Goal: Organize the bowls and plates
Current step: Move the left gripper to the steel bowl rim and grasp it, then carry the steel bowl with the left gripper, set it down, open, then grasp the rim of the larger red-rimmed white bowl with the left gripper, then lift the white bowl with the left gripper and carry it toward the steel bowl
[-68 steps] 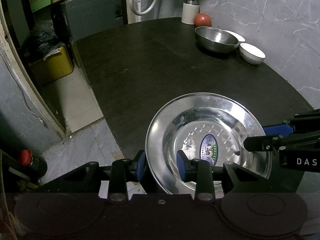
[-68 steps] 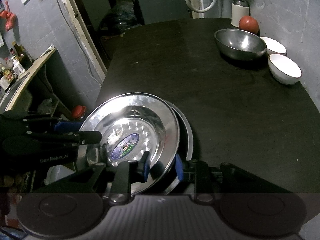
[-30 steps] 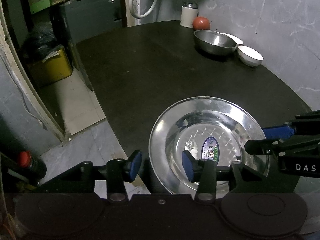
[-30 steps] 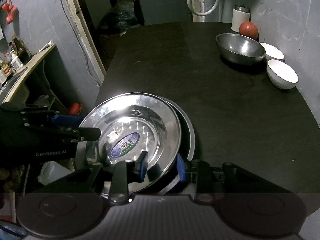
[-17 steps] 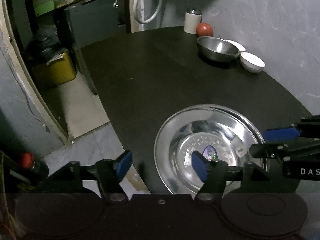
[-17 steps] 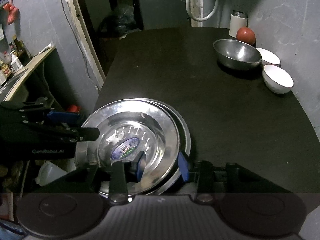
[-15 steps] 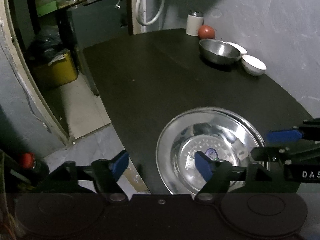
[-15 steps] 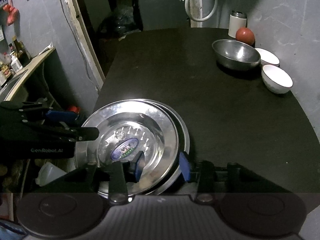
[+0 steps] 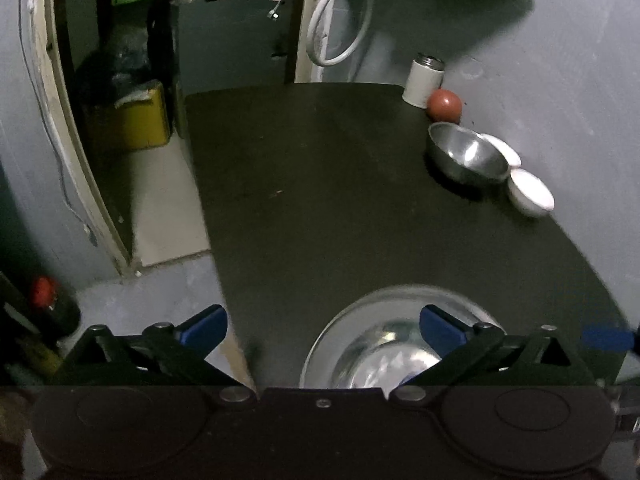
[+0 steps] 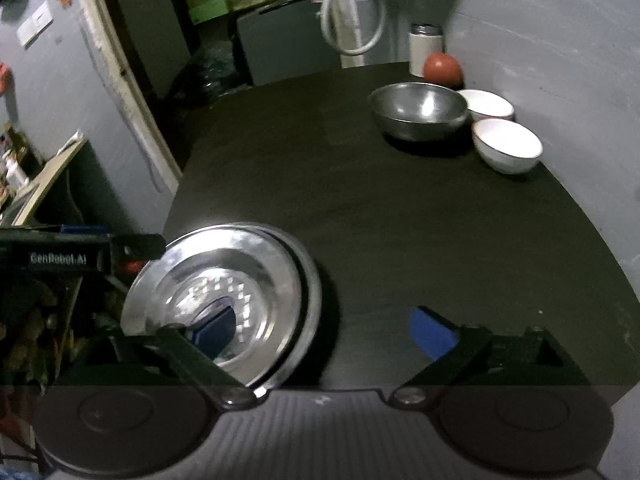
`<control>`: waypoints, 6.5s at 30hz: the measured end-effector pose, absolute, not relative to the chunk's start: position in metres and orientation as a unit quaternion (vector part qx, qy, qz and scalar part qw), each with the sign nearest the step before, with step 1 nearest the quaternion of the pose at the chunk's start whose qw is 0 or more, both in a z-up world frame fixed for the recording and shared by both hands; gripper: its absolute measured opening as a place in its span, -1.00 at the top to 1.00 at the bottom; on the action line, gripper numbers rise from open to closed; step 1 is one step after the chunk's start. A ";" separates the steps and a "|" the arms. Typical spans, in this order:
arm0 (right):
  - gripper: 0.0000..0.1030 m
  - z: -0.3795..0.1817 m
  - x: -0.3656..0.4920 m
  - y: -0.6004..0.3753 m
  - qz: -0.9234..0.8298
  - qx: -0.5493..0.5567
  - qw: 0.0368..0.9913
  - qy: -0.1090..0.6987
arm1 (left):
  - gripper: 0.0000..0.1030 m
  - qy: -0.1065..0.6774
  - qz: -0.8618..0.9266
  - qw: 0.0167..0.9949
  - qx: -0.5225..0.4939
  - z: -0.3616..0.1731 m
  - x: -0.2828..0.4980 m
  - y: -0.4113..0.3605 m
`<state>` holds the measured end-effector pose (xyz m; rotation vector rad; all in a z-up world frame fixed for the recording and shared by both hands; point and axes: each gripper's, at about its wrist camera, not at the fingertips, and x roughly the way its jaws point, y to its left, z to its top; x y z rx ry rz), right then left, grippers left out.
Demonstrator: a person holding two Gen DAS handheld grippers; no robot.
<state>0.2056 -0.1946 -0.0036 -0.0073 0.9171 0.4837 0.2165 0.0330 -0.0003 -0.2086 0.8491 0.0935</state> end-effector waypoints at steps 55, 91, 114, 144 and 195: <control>0.57 -0.058 0.455 -0.253 0.065 0.338 0.815 0.465 | 0.79 0.463 -0.121 0.873 -0.091 -0.033 0.506 -0.032; 0.63 -0.037 0.228 -0.310 -0.040 0.332 0.815 0.473 | 0.73 0.506 -0.249 0.826 0.003 -0.041 0.313 -0.109; -0.08 -0.015 0.210 -0.307 -0.055 0.309 0.838 0.446 | -0.33 0.450 -0.207 0.869 0.005 0.000 0.284 -0.078; -0.94 0.003 0.309 -0.325 -0.016 0.278 0.878 0.388 | -0.98 0.426 -0.129 0.892 -0.079 -0.007 0.432 -0.082; 0.52 -0.058 0.440 -0.322 -0.006 0.269 0.866 0.421 | 0.77 0.480 -0.224 0.836 -0.140 -0.070 0.520 -0.124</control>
